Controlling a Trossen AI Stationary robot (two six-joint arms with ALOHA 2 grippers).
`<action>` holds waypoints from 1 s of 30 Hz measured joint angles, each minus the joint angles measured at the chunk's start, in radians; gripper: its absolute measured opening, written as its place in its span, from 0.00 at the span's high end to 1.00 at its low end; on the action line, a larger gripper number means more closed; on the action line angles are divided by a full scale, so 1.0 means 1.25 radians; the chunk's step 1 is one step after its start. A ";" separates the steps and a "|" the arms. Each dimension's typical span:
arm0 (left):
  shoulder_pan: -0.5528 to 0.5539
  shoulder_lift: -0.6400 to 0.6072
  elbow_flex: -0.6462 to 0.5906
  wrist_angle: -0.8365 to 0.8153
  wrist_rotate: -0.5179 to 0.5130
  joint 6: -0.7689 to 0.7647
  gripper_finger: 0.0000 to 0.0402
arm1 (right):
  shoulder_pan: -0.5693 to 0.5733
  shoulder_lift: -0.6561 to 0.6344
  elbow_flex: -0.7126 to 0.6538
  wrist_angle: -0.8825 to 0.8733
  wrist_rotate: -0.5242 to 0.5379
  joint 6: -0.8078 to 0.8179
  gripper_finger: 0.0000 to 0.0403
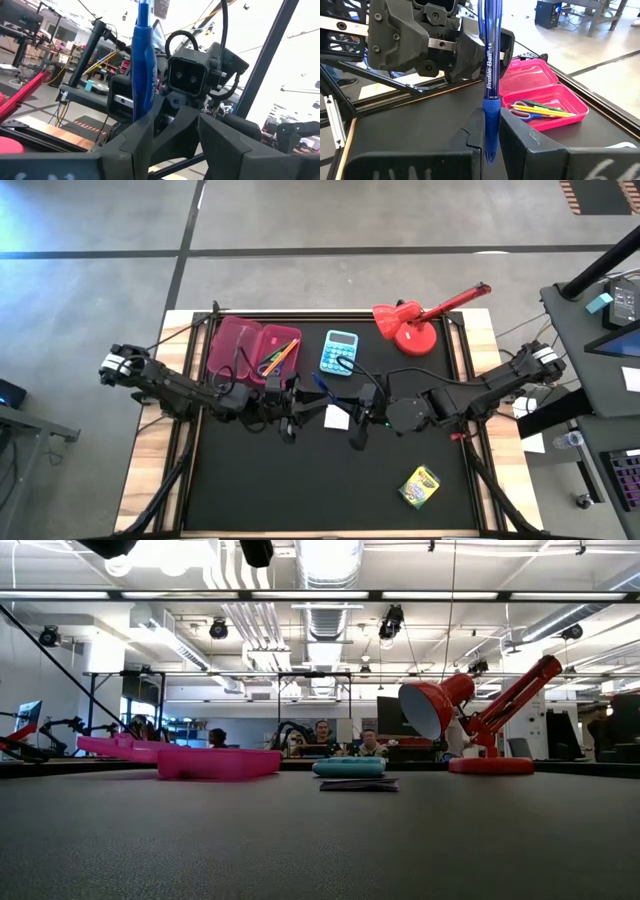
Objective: Pack school essentials
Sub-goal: Put the blue pen into the pink supply box
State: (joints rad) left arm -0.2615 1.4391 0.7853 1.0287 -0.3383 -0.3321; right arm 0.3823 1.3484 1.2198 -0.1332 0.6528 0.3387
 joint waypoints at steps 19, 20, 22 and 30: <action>0.006 -0.002 0.000 -0.032 0.036 -0.044 0.65 | -0.002 -0.005 -0.001 0.031 0.005 -0.021 0.93; 0.006 -0.002 0.000 -0.040 0.036 -0.045 0.65 | -0.002 -0.006 -0.001 0.032 0.011 -0.025 0.93; 0.005 -0.001 -0.001 -0.058 0.036 -0.061 0.65 | -0.002 -0.011 -0.001 0.034 0.016 -0.035 0.93; 0.020 -0.004 0.000 -0.089 0.022 -0.061 0.65 | -0.002 -0.014 0.000 0.036 0.002 -0.014 0.93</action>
State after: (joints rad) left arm -0.2369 1.4337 0.7849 0.9169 -0.3103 -0.4086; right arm 0.3797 1.3311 1.2194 -0.0881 0.6547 0.3206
